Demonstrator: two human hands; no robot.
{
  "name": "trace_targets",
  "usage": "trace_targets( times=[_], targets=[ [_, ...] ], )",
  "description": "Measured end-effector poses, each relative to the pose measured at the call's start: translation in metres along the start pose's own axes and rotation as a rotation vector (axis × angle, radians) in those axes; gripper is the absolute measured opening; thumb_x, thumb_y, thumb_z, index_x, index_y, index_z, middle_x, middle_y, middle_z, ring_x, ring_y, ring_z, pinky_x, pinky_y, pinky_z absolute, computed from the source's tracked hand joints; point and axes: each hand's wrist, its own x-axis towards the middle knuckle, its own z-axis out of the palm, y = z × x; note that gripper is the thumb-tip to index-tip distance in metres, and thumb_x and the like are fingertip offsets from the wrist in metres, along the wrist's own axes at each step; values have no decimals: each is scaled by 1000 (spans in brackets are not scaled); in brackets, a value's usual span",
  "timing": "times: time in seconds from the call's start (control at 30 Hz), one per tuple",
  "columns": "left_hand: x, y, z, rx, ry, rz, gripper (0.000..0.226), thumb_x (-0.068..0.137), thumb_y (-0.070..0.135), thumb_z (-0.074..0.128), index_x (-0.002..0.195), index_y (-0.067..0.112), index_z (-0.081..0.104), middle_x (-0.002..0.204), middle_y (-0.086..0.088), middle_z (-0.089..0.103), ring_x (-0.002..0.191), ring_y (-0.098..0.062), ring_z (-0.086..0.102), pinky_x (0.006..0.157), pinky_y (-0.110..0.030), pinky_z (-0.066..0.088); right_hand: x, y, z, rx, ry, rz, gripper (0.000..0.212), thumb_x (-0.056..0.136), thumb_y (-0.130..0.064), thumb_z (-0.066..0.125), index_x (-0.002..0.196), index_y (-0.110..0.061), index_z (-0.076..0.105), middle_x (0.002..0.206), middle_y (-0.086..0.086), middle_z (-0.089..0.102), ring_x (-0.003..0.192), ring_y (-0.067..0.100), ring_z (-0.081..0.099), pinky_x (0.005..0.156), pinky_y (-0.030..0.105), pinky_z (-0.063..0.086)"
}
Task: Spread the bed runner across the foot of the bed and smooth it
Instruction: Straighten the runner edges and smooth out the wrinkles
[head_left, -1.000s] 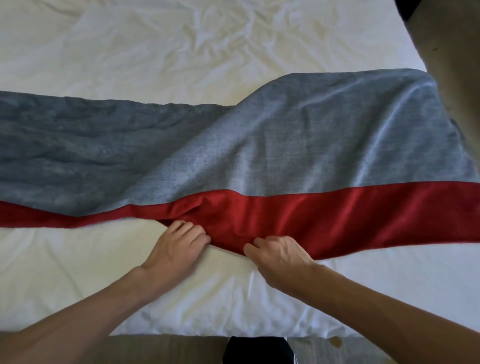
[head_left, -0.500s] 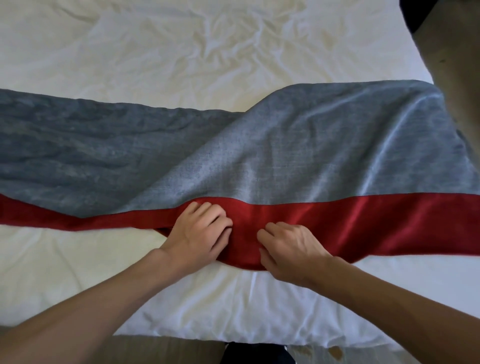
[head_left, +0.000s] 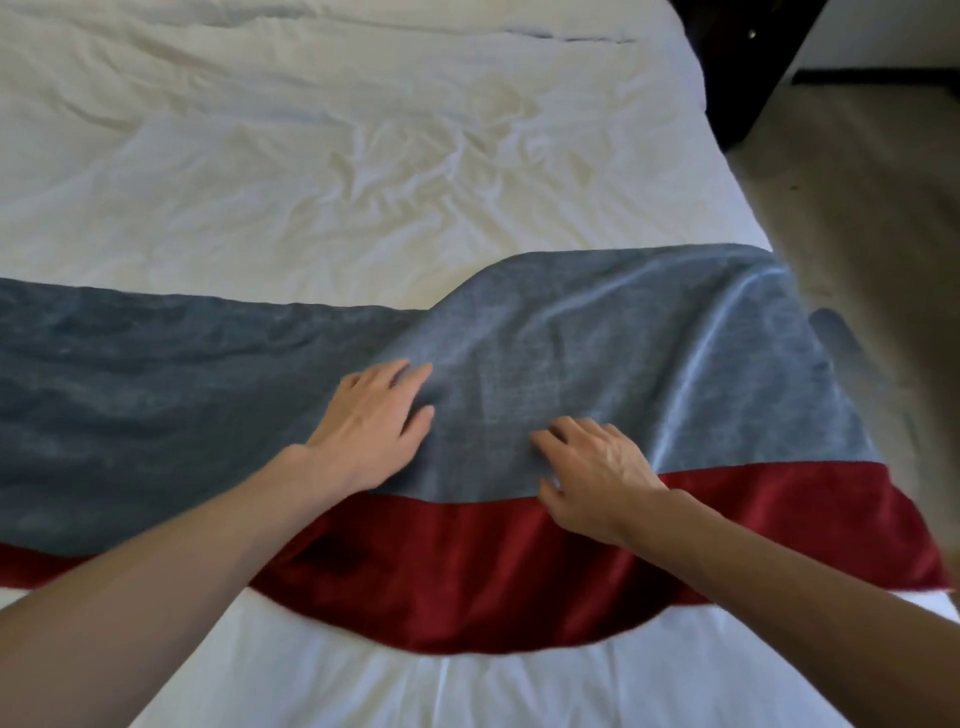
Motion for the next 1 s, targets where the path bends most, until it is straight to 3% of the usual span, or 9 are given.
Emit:
trace_targets(
  times=[0.17,0.37,0.47,0.63,0.73,0.9,1.0],
  targets=[
    [24,-32,-9,-18,-40,-49,45,99,29,32,143,16,35,148,-10,36,136,-25,32,110,-43,27,33,-3,-7,-33,-78,40,23,87,-33,44,101,-16,51,102,5,60,92,26,57,83,36,41],
    [65,-94,-15,-41,-30,-77,39,96,10,40,132,17,50,138,-9,47,124,-30,44,101,-44,36,117,-32,-32,25,73,6,18,94,-23,40,100,-13,53,101,6,57,91,26,54,77,32,37],
    [82,-122,-12,17,-46,-46,37,95,14,44,131,19,51,134,-9,49,117,-32,47,98,-44,38,166,-49,-45,61,111,-35,26,98,-27,38,104,-11,57,104,7,59,96,27,53,84,36,40],
    [103,-157,-3,104,-67,-40,34,94,24,47,128,17,49,135,-7,46,125,-28,38,100,-41,29,238,-64,-50,-13,21,-26,33,100,-36,34,116,-18,57,114,5,62,108,28,53,96,40,35],
    [117,-169,2,118,-84,-44,29,95,30,47,120,18,54,122,-5,54,116,-27,45,97,-41,31,265,-61,-42,-109,-89,43,25,97,-31,43,116,-18,55,110,7,62,103,29,53,95,42,32],
    [124,-187,8,104,-118,-3,25,94,41,47,97,17,54,98,-2,56,92,-23,53,83,-36,39,283,-62,-25,-114,-278,-5,13,93,-29,51,89,-19,44,97,8,63,94,30,57,87,43,32],
    [128,-200,4,19,-81,14,22,97,37,43,89,16,42,89,-4,58,76,-27,57,67,-39,44,295,-65,-26,-67,-214,-28,17,94,-29,50,89,-18,38,99,10,63,91,32,58,76,38,32]
  ],
)
